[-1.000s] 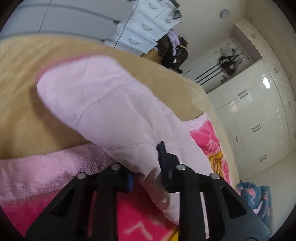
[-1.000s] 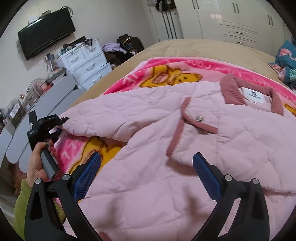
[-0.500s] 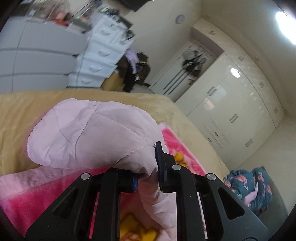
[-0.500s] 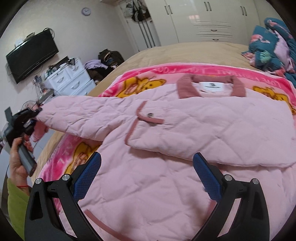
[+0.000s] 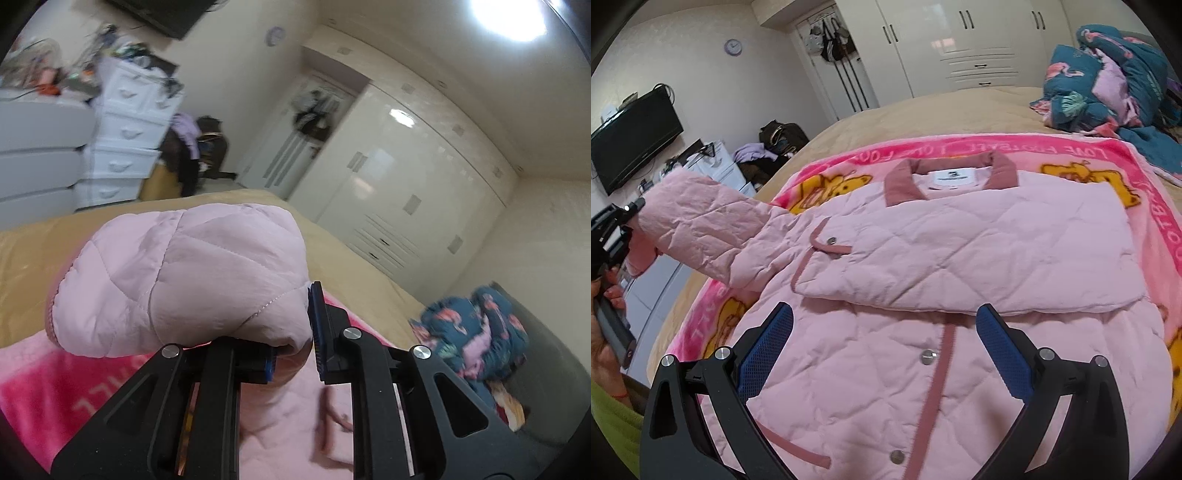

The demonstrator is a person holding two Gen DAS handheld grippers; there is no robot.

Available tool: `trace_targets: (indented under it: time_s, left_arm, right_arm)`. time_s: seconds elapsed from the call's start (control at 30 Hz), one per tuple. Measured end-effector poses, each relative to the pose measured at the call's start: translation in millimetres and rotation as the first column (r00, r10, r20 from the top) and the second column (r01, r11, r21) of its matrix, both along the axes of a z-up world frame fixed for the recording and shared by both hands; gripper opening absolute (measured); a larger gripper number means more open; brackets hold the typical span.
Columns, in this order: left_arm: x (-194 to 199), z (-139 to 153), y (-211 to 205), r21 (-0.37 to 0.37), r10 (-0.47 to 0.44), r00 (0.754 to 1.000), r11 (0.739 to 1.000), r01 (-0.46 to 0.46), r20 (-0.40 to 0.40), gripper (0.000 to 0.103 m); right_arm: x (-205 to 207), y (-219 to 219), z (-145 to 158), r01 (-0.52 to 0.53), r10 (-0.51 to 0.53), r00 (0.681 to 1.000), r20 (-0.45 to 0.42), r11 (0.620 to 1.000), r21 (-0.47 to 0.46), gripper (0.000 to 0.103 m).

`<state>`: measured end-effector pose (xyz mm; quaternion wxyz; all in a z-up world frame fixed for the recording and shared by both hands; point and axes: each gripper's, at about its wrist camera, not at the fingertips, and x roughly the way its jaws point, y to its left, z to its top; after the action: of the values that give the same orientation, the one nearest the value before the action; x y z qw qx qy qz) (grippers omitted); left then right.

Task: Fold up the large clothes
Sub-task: 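Lift the held sleeve with the left tool and fold it across the jacket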

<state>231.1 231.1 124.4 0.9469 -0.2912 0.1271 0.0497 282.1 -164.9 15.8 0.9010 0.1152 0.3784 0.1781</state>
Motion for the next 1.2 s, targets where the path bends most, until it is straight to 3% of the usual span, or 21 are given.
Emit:
trace_targets:
  time_s: [0.37, 0.7, 1.0, 1.2]
  left_arm:
    - [10.1, 11.6, -73.0, 0.082, -0.227, 0.973, 0.971, 0.223, 0.044, 0.009]
    - [21.9, 3.5, -108.0, 0.099, -0.342, 0.939, 0.936, 0.338, 0.035, 0.009]
    - [30.8, -10.0, -141.3, 0.133, -0.439, 0.898, 0.890, 0.436, -0.001, 0.009]
    - [36.3, -27.0, -179.2, 0.178, -0.537, 0.842, 0.824, 0.538, -0.058, 0.009]
  right_arm:
    - [-8.1, -37.8, -0.3, 0.071, -0.071, 0.997, 0.005, 0.997, 0.004, 0.099]
    - [-12.3, -72.3, -2.5, 0.139, -0.140, 0.990, 0.002, 0.990, 0.014, 0.099]
    - [-14.2, -97.7, -6.8, 0.202, -0.202, 0.979, -0.010, 0.979, 0.016, 0.099]
    - [-15.8, -115.1, -10.8, 0.250, -0.249, 0.968, -0.022, 0.968, 0.029, 0.099]
